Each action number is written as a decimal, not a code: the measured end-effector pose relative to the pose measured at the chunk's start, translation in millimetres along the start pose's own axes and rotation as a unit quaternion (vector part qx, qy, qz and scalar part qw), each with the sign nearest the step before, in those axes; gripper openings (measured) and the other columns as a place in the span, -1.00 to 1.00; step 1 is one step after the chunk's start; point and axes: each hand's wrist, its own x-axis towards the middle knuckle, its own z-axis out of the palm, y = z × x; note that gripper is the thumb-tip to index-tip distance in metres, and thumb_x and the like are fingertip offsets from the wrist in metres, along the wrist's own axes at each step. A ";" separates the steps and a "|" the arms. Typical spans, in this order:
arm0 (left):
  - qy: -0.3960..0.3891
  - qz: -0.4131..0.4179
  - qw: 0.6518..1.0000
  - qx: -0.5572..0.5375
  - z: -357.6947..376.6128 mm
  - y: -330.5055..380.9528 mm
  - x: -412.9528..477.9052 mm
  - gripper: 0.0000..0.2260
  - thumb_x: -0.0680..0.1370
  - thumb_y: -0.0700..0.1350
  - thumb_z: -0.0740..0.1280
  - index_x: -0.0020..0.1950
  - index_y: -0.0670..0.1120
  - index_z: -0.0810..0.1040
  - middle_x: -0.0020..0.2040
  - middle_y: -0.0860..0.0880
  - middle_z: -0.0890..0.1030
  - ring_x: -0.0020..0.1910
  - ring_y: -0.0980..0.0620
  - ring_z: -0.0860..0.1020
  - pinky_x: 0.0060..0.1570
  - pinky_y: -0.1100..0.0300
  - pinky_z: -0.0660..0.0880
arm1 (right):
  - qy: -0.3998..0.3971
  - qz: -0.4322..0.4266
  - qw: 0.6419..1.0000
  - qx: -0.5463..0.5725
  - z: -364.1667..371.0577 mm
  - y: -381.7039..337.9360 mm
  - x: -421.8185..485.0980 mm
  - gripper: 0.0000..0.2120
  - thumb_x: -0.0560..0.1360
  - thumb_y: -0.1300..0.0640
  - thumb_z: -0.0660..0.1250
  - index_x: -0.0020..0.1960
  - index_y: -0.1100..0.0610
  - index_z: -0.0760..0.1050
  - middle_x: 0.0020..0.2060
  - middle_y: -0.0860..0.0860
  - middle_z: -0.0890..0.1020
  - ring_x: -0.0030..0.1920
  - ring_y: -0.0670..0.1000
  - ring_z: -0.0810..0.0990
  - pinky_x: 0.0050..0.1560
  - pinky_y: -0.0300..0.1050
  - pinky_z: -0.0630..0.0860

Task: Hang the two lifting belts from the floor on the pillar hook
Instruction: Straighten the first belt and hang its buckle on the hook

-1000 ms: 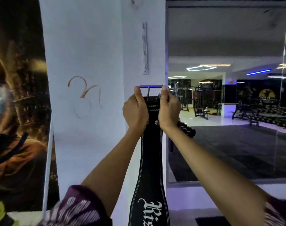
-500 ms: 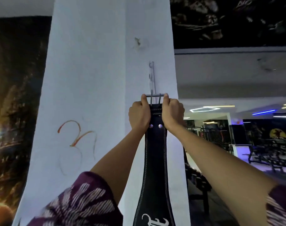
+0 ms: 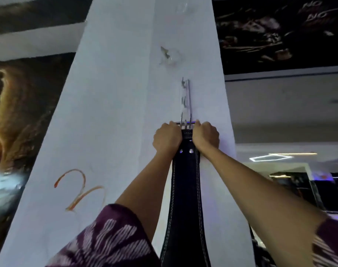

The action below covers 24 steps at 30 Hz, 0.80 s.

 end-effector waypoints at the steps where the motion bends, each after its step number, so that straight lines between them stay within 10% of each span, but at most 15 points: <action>1: -0.001 0.005 1.000 0.008 2.7 -3.7 0.0 -0.62 0.62 -0.11 -0.02 0.28 -0.27 0.40 0.32 -0.26 0.45 0.31 -0.25 0.39 0.25 0.01 0.30 | -0.004 -0.004 1.000 -0.002 2.3 4.0 1.3 -0.55 0.60 0.01 -0.01 0.22 0.33 0.42 0.22 0.28 0.51 0.24 0.26 0.46 0.15 0.02 0.39; 12: -0.040 0.119 0.976 -0.177 -4.6 -49.8 -22.6 -0.56 0.40 0.30 0.25 -0.14 -0.08 0.55 -0.16 -0.05 0.63 -0.12 -0.08 0.61 0.01 -0.10 0.55 | -0.008 -0.106 0.974 0.198 15.2 38.6 -28.6 -0.61 0.46 -0.20 0.23 0.09 0.08 0.50 -0.02 0.03 0.64 0.01 0.06 0.59 0.05 0.02 0.49; 17: -0.076 0.031 0.982 -0.169 -5.8 -31.6 4.6 -0.70 0.36 0.14 0.36 -0.29 -0.10 0.51 -0.26 -0.08 0.59 -0.15 -0.15 0.63 -0.13 0.02 0.59 | 0.006 -0.051 0.990 0.134 11.6 24.9 -13.1 -0.61 0.42 -0.19 0.27 -0.24 0.16 0.49 -0.31 0.05 0.59 -0.22 0.13 0.54 -0.22 -0.05 0.37; 24: -0.119 0.029 0.970 -0.212 -14.0 -29.9 3.8 -0.79 0.42 0.04 0.39 -0.21 -0.09 0.52 -0.20 -0.06 0.59 -0.21 -0.05 0.58 -0.33 0.12 0.55 | -0.001 -0.048 0.990 0.129 15.2 20.4 -14.0 -0.73 0.48 -0.06 0.21 -0.09 0.15 0.51 -0.15 0.09 0.59 -0.07 0.16 0.56 -0.15 -0.07 0.37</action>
